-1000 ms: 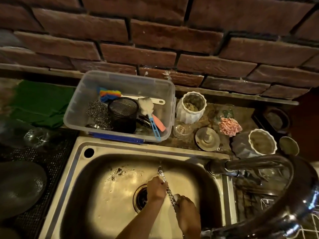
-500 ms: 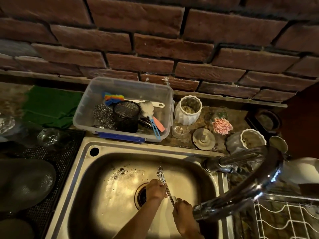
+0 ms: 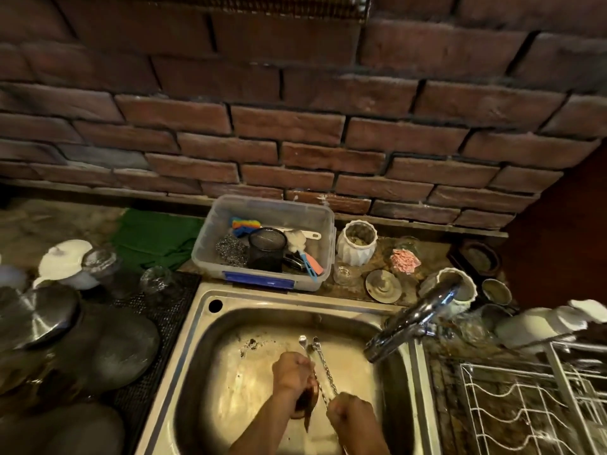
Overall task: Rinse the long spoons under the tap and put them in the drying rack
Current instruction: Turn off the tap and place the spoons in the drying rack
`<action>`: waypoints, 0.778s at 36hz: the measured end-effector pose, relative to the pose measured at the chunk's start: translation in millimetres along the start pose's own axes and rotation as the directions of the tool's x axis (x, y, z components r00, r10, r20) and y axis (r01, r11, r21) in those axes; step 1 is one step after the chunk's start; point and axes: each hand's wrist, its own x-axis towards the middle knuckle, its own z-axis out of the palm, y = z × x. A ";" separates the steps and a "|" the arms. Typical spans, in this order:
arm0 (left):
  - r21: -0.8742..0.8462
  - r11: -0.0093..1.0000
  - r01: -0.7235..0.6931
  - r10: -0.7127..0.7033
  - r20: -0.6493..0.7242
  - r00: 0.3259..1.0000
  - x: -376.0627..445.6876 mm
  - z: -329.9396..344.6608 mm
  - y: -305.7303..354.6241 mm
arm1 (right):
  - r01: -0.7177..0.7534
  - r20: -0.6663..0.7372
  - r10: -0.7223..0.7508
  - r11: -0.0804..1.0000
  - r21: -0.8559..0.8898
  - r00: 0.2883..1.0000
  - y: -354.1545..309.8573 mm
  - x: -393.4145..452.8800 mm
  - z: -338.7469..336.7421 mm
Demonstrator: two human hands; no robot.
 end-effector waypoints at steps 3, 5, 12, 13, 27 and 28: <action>0.024 0.999 -0.048 0.047 0.044 0.998 -18.3 -11.0 10.9 | 0.035 -0.040 -0.031 0.995 0.094 0.999 -3.3 -16.5 -1.8; 0.065 0.995 -0.078 0.074 0.053 0.996 -31.0 -18.8 18.6 | 0.040 -0.047 -0.033 0.989 0.140 0.998 -6.4 -27.2 -4.0; 0.133 0.976 -0.173 0.161 0.100 0.982 -76.8 -38.7 43.8 | 0.179 -0.133 -0.150 0.954 0.242 0.980 -17.4 -67.9 -12.2; 0.151 0.969 -0.195 0.181 0.097 0.979 -83.8 -41.7 46.4 | 0.179 -0.139 -0.146 0.947 0.266 0.980 -18.2 -71.8 -13.6; 0.161 0.928 -0.336 0.310 0.168 0.936 -160.7 -59.4 90.1 | 0.234 -0.129 -0.195 0.845 0.482 0.972 -55.1 -160.2 -62.6; 0.159 0.928 -0.337 0.310 0.169 0.935 -165.9 -60.4 94.8 | 0.240 -0.128 -0.203 0.841 0.485 0.971 -57.9 -167.3 -67.8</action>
